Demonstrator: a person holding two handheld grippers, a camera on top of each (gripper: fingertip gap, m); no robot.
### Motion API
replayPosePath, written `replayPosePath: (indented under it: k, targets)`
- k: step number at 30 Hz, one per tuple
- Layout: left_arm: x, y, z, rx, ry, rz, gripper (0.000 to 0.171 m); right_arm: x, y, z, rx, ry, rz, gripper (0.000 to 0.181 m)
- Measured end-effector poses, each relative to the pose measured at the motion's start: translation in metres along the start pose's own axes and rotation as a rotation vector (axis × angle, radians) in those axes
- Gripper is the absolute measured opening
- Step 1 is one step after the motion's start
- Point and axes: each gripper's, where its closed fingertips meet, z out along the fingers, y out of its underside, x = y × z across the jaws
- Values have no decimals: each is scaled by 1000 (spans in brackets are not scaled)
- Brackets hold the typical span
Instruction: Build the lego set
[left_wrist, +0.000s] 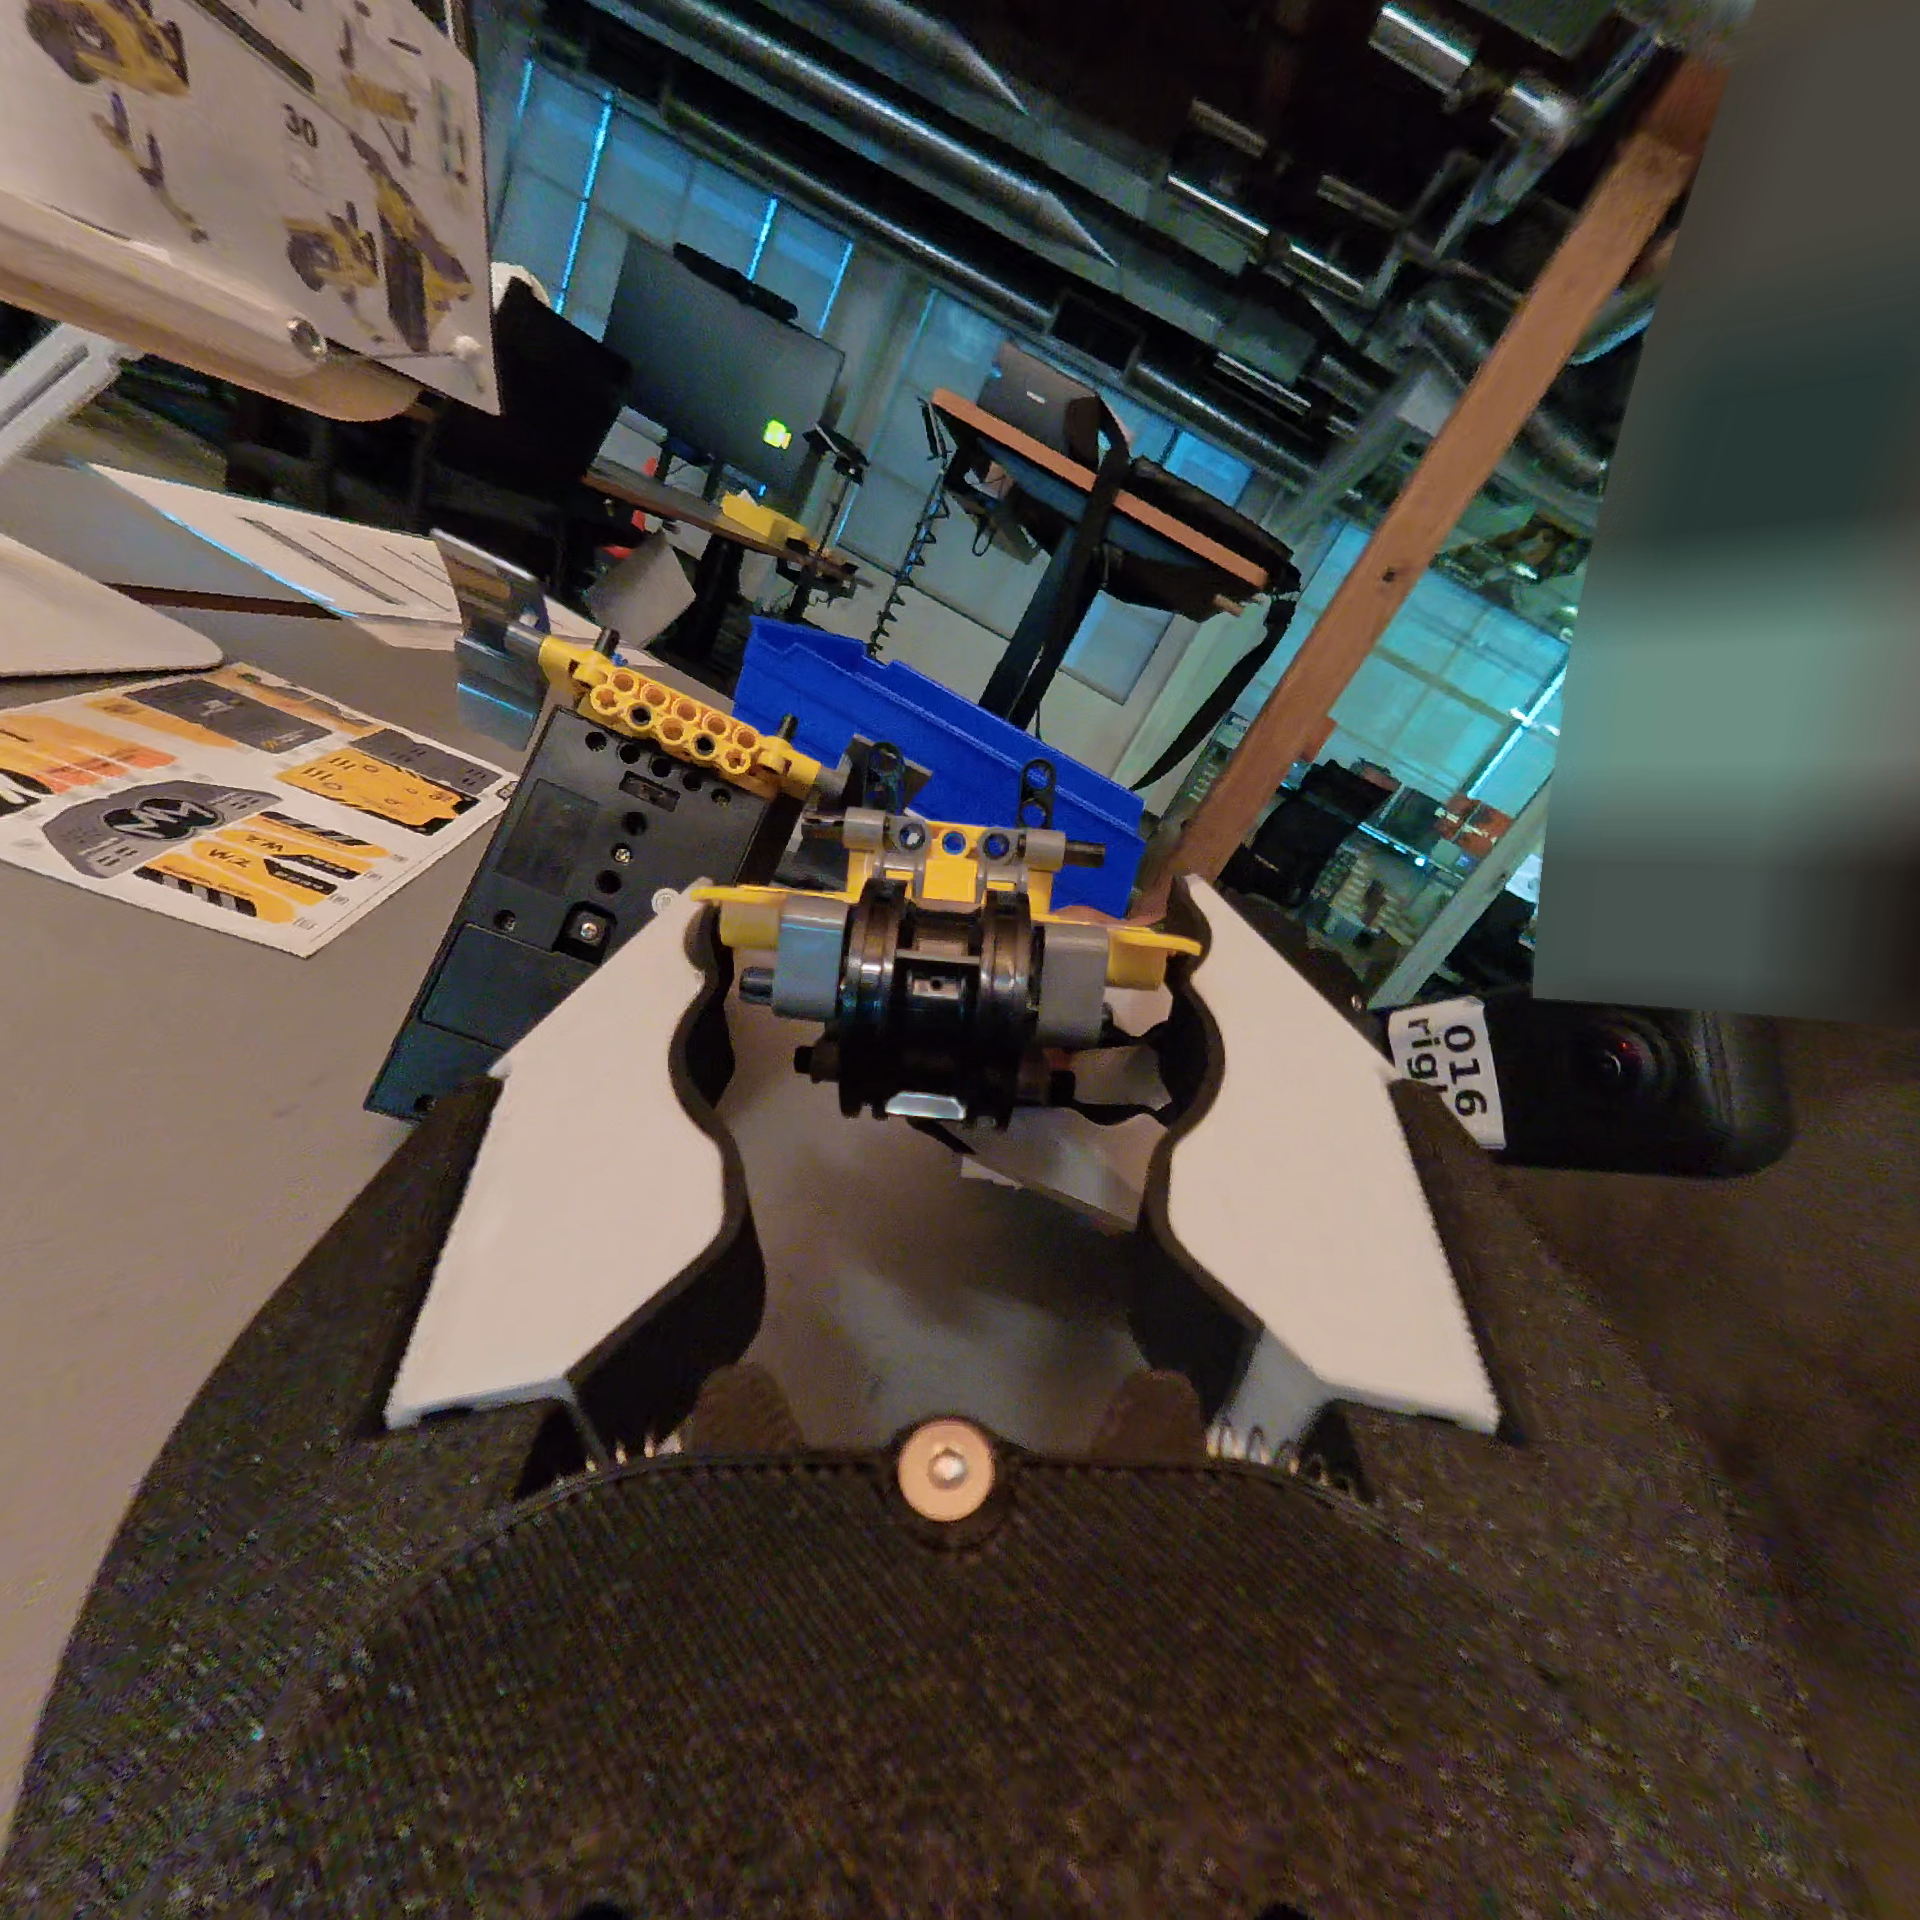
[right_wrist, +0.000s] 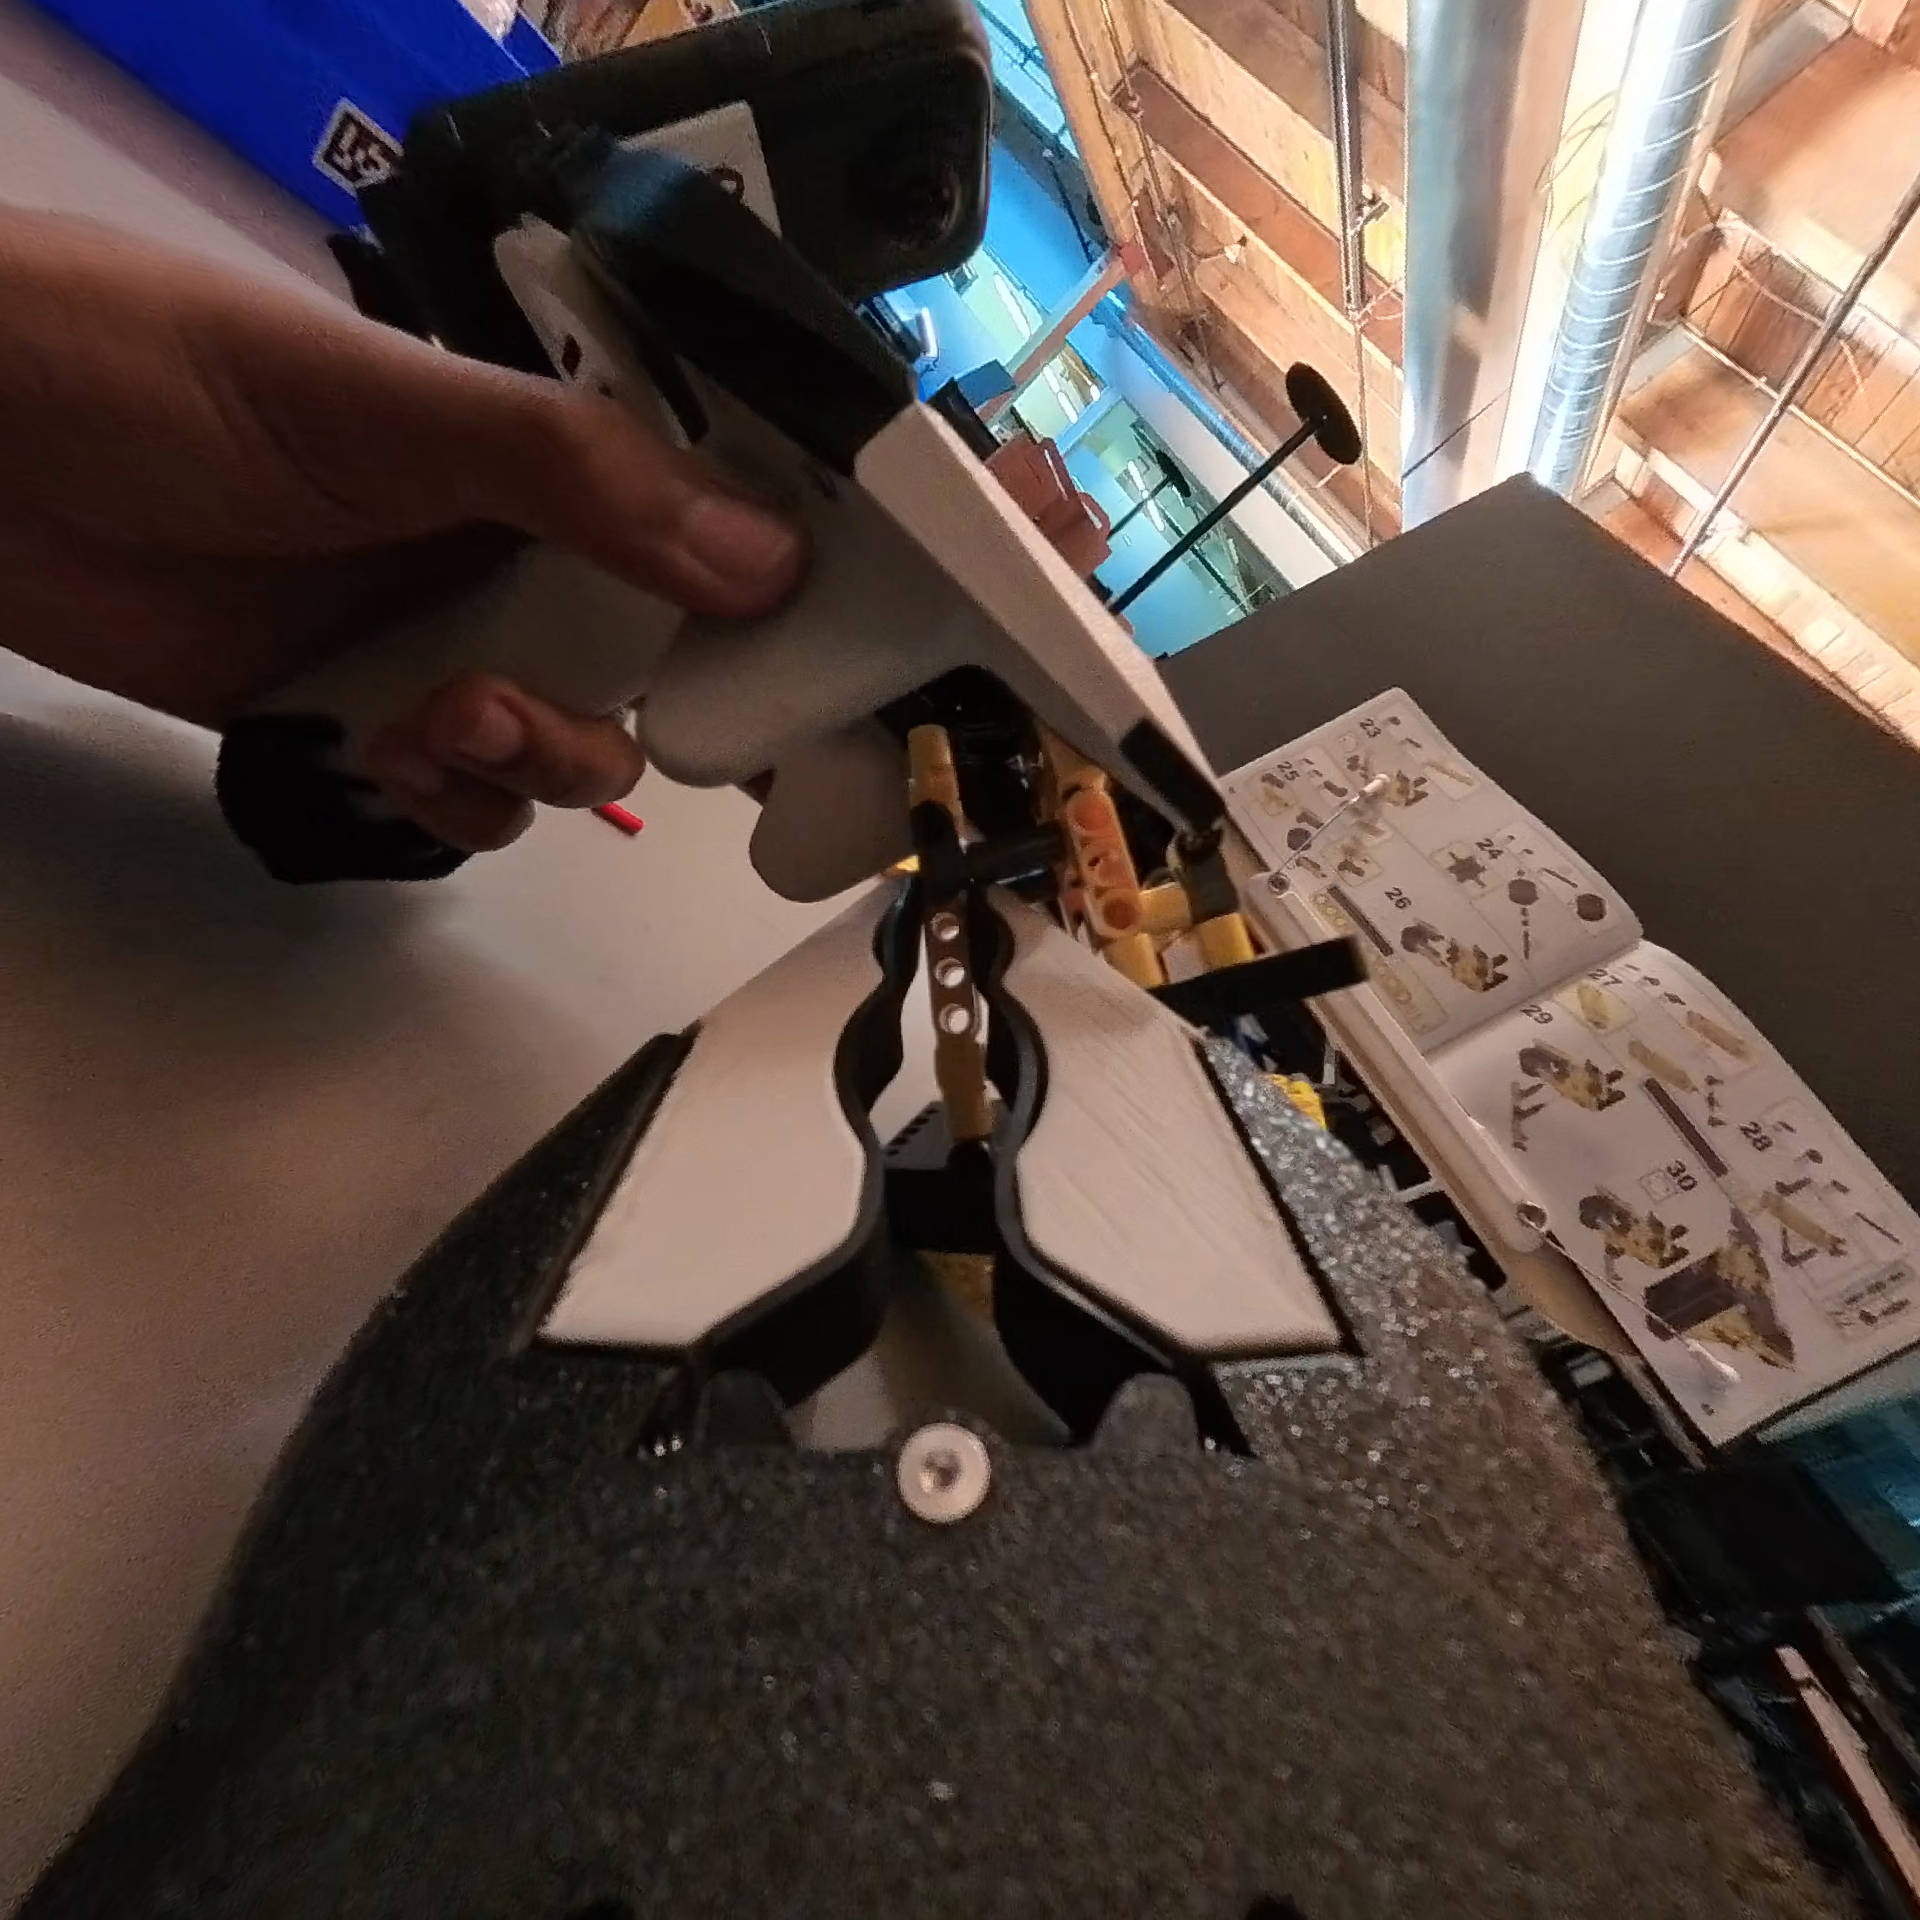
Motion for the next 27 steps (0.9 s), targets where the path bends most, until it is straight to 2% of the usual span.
replayPosePath:
  k: [6,8,12,15,19,27]
  targets:
    - [1,-5,-2,9,-57,116,77,2,-4,-2,25,-2,55,9]
    - [1,-10,-5,33,-76,142,76,1,-5,-1,27,-4,73,17]
    - [-2,-18,-11,90,-72,97,76,-5,2,3,-19,-18,87,30]
    - [-3,-20,-13,107,-80,92,77,-7,5,5,-49,-10,76,27]
    - [-1,-23,-13,129,-72,91,76,-6,9,6,-76,4,66,13]
    - [-3,-28,-15,173,-54,47,76,-4,11,7,-77,-20,165,11]
